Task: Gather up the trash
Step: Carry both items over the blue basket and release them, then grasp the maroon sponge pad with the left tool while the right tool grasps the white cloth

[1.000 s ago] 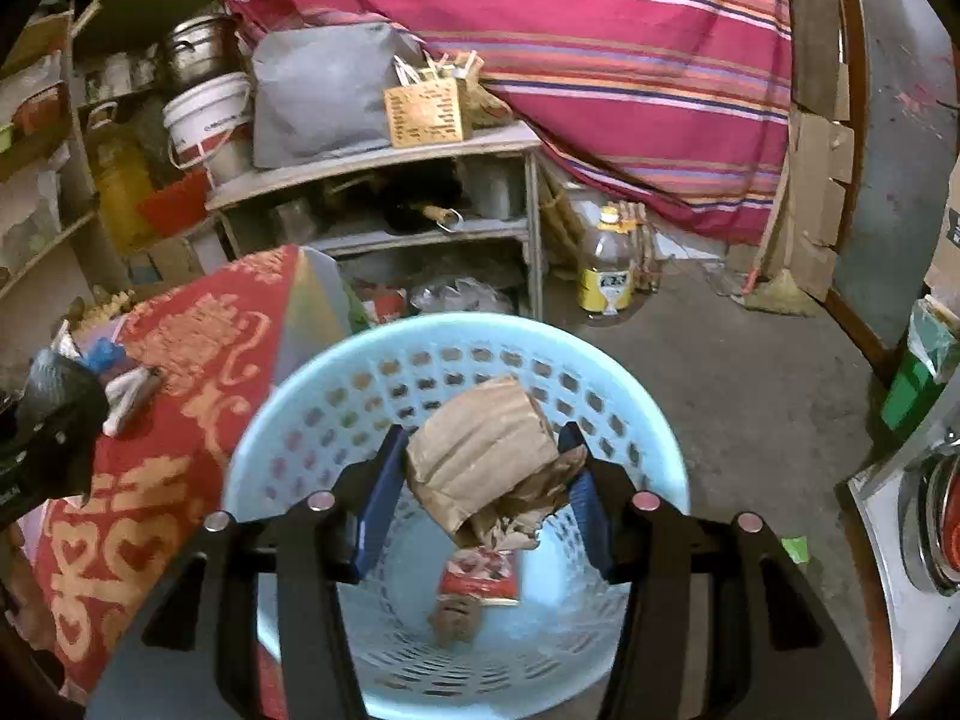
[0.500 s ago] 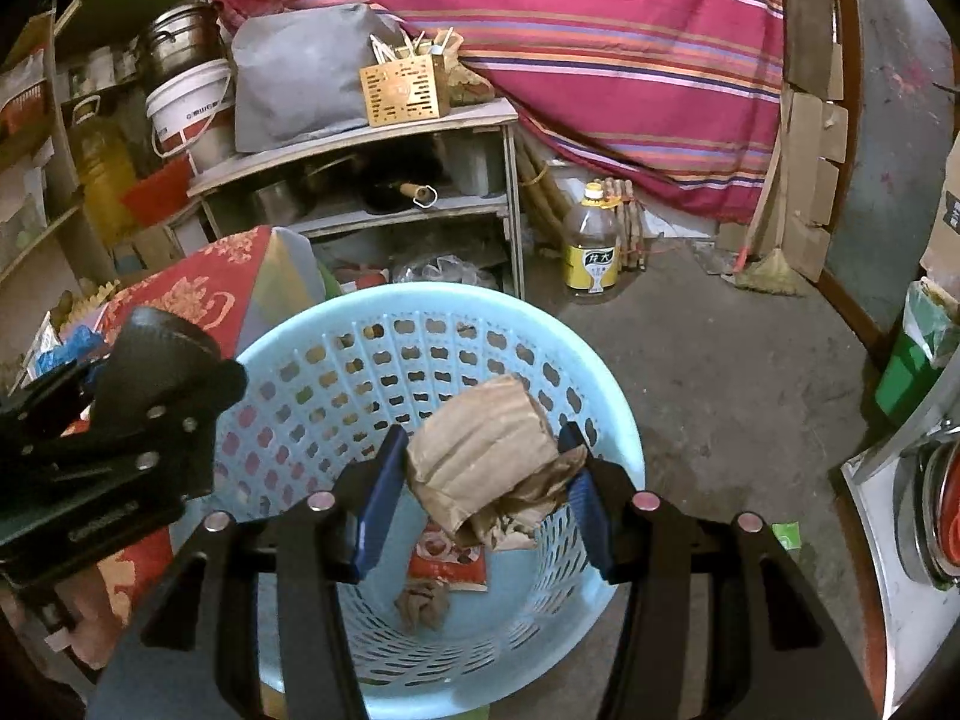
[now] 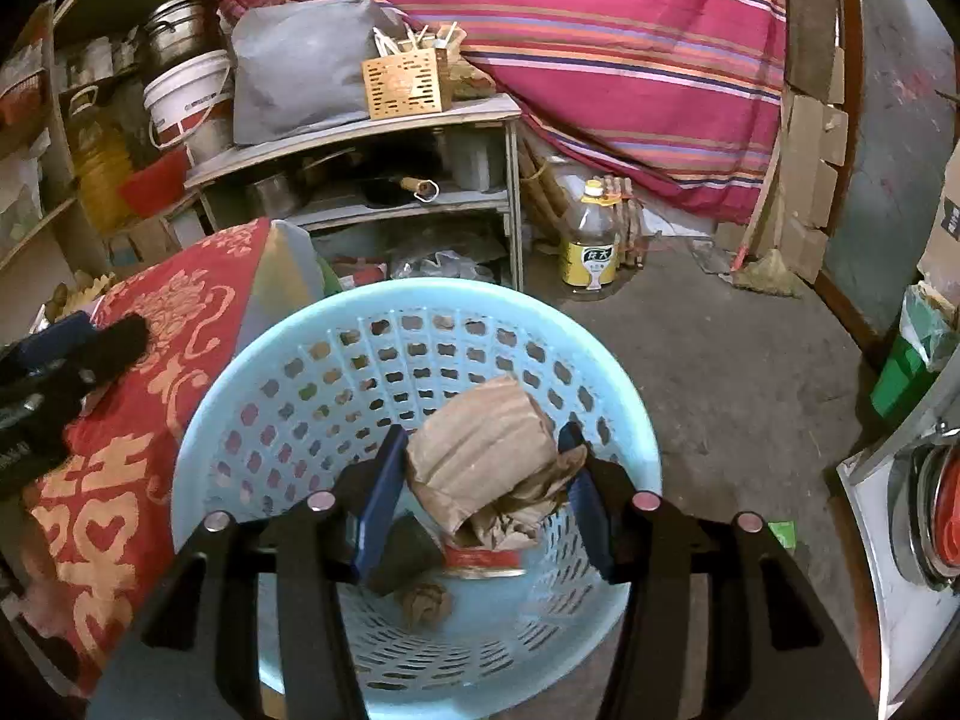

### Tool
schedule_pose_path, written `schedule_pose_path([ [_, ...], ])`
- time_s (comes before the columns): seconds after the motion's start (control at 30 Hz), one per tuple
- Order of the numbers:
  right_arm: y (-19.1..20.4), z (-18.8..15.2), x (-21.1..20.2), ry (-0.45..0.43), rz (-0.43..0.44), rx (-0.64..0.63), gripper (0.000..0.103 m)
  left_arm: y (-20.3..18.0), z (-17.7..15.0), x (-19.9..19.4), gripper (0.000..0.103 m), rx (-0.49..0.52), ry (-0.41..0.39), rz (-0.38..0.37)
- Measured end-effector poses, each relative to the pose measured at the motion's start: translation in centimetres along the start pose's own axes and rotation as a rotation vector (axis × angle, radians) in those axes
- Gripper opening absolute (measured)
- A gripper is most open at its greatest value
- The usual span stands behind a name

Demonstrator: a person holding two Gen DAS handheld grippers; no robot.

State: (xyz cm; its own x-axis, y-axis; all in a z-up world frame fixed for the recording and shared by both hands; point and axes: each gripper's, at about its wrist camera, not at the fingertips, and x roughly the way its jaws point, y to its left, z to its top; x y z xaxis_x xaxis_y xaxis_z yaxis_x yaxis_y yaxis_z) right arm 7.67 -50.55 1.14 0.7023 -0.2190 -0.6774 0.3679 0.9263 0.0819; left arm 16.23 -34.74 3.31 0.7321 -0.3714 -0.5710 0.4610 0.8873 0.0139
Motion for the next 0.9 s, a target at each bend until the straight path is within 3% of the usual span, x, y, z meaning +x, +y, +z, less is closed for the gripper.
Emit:
schedule_pose_path([
  [0.13, 1.0, 0.3, 0.1, -0.002, -0.013, -0.004, 0.056, 3.7, -0.5, -1.4, 0.095, -0.031, -0.009, 0.068],
  [0.2, 1.6, 0.5, -0.2, -0.013, -0.052, -0.005, 0.082, 5.5, -0.8, -2.0, 0.096, -0.052, -0.007, 0.090],
  [0.47, 4.9, 1.5, -1.9, -0.055, -0.045, 0.016, 0.086, 15.4, -2.8, -5.2, 0.097, -0.156, -0.001, 0.212],
  [0.7, 12.8, 1.8, -1.2, -0.062, 0.009, -0.067, 0.086, 23.9, -5.2, -7.7, 0.097, -0.224, 0.019, 0.347],
  [0.9, 19.0, 1.6, 0.4, -0.041, 0.051, -0.137, 0.086, 29.3, -7.4, -7.1, 0.097, -0.299, 0.089, 0.372],
])
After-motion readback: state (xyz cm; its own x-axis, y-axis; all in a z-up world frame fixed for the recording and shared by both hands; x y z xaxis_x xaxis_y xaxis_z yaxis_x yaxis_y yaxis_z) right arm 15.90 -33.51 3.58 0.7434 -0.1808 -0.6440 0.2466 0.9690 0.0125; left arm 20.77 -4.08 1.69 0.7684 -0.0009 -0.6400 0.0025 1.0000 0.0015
